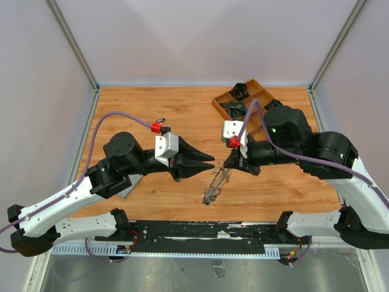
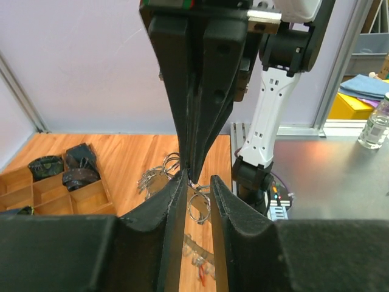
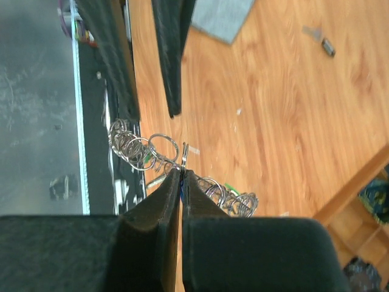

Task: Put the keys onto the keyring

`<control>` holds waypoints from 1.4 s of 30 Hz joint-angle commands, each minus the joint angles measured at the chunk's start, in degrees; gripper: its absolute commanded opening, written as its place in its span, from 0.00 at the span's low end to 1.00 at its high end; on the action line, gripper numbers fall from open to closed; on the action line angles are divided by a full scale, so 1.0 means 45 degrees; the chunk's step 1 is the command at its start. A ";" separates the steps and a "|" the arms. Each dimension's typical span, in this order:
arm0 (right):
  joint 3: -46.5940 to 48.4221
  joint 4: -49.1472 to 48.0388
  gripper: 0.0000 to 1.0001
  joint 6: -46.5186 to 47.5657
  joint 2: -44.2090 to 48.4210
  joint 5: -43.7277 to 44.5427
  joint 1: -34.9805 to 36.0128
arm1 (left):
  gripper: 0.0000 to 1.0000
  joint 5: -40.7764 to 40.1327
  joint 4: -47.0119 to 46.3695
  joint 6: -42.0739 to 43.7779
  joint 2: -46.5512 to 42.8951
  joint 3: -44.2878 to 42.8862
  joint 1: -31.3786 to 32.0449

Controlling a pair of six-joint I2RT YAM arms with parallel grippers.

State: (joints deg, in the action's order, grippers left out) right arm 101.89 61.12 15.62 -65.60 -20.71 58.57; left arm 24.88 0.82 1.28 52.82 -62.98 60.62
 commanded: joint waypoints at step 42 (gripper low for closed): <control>0.2214 0.2764 0.00 -0.0189 -0.1807 0.0255 0.0208 | 0.00 0.0244 0.0763 0.0769 0.1779 -0.0613 0.0118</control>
State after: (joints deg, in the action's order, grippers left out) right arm 112.22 76.64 15.25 -75.29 -18.22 58.57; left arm 26.02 4.97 4.05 60.71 -63.64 60.64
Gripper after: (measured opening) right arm 0.019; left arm 0.024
